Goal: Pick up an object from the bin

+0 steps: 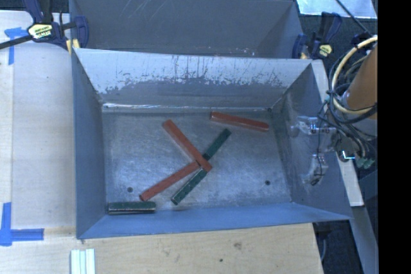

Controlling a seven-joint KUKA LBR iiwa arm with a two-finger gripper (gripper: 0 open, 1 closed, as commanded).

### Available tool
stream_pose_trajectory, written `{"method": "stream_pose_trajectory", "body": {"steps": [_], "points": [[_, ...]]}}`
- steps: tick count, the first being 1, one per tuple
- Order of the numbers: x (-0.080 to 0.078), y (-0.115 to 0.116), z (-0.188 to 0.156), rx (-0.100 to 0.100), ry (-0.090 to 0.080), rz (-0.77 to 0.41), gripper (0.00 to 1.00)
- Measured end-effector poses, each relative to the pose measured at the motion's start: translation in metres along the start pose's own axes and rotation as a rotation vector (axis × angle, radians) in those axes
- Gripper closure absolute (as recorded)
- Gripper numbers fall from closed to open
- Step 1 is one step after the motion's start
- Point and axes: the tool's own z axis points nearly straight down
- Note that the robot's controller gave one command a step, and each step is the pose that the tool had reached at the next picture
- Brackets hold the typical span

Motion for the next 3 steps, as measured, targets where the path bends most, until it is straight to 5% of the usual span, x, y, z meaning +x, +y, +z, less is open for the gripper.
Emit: {"method": "stream_pose_trajectory", "body": {"steps": [1,2,3], "points": [[-0.04,0.053,0.088,-0.003,-0.001,0.054,0.0],[-0.052,0.091,0.055,-0.001,-0.012,0.104,0.0],[-0.092,0.186,0.114,-0.003,-0.009,0.012,0.0]]}}
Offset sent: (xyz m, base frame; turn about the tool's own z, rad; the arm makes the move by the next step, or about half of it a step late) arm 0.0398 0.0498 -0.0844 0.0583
